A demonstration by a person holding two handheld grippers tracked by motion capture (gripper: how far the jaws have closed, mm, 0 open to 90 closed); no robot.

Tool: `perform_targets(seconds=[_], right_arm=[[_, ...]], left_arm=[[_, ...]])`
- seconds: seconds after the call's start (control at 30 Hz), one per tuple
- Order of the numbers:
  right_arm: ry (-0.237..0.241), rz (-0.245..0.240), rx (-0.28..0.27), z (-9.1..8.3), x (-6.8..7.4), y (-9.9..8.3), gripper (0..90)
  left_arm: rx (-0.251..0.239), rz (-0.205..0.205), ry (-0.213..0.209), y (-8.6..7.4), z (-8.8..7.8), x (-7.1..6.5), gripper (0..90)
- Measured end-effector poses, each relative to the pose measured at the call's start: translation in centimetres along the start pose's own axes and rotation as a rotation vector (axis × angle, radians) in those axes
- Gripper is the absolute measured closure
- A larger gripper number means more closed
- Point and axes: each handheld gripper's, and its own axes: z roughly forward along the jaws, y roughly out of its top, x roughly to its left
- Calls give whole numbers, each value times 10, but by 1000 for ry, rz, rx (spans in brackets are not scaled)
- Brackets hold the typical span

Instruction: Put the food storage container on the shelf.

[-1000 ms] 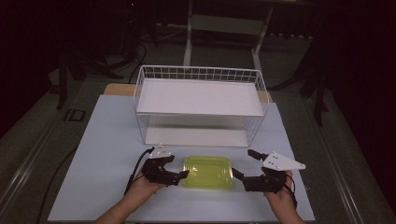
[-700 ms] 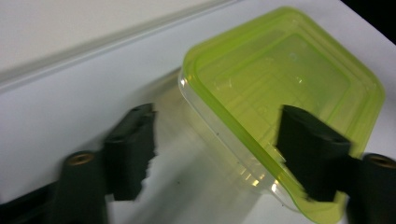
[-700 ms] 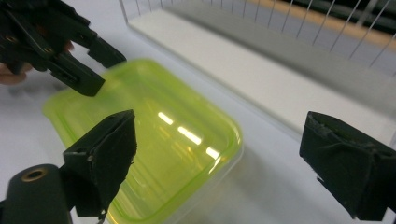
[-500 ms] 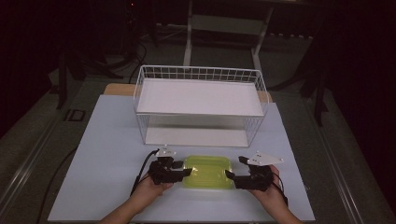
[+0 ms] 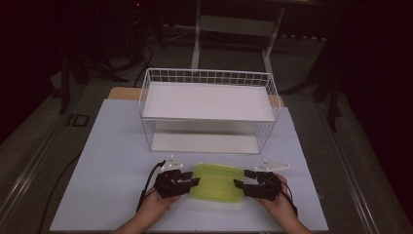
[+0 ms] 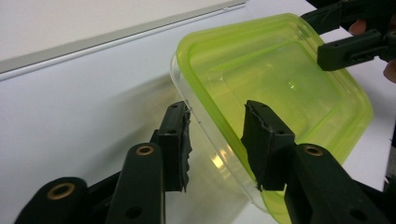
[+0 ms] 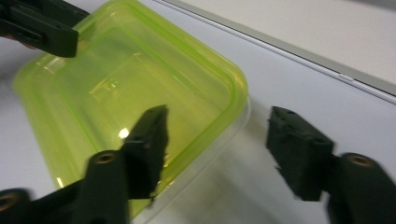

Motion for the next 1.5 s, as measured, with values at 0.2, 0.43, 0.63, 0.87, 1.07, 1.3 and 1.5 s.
perform_targets(seconds=[0.2, 0.43, 0.63, 0.87, 1.07, 1.3, 1.5], right_arm=[[14, 1, -7, -6, 4, 2, 607], [10, 12, -22, -12, 8, 3, 668], [18, 31, -32, -16, 11, 6, 720], [43, 43, -48, -22, 14, 7, 766], [55, 56, -49, -24, 15, 10, 788], [24, 23, -56, -20, 16, 20, 795], [16, -4, -88, -20, 13, 37, 796]], left_arm=[[8, 2, -5, -1, -4, -4, 653], [30, 1, -14, -2, -8, -9, 687], [42, -8, -21, -3, -11, -12, 723], [54, -44, -35, -5, -15, -16, 752], [48, -64, -35, -5, -17, -15, 780], [3, -45, -4, 7, -25, -10, 808], [-27, -56, 1, 18, -29, -3, 808]])
